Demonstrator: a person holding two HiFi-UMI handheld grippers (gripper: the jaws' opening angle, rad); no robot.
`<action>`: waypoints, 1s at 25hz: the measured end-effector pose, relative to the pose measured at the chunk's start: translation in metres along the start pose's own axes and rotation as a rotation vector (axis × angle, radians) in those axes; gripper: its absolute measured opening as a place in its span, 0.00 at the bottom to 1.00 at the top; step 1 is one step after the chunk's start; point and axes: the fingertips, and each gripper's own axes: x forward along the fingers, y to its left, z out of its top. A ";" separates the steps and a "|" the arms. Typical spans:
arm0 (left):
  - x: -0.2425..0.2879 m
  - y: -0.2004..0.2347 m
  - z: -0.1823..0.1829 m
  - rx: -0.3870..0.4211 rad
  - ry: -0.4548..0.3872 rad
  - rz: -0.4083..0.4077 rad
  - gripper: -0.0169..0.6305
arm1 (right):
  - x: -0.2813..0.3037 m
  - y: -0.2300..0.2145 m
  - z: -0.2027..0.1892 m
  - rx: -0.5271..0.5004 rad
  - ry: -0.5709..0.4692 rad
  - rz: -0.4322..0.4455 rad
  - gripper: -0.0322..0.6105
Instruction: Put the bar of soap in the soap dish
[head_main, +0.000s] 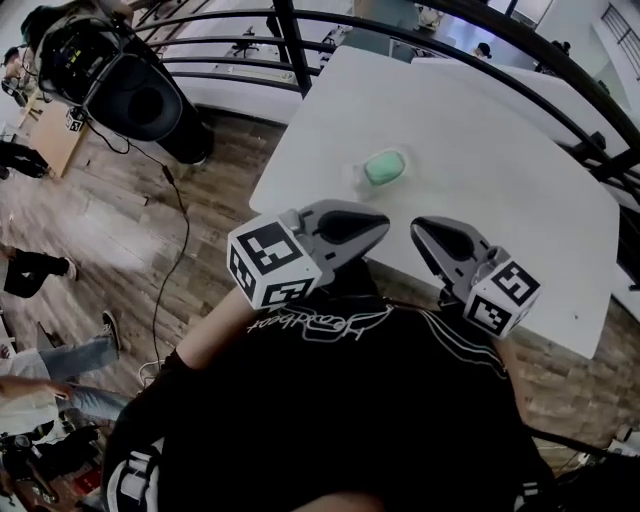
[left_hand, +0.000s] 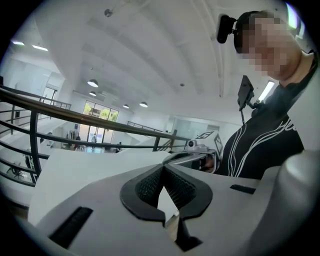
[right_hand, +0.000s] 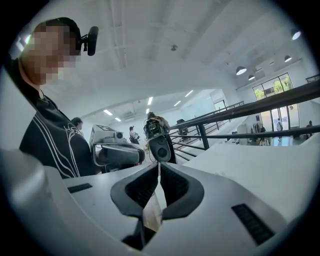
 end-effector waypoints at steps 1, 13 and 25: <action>-0.001 -0.001 -0.003 -0.004 0.002 -0.001 0.04 | 0.000 0.002 -0.001 0.001 -0.004 0.004 0.08; 0.002 -0.005 -0.014 -0.037 -0.022 0.012 0.04 | -0.003 0.016 -0.024 0.007 0.011 0.027 0.08; 0.008 -0.008 -0.022 -0.033 0.001 0.009 0.04 | -0.006 0.010 -0.027 -0.010 -0.010 0.016 0.08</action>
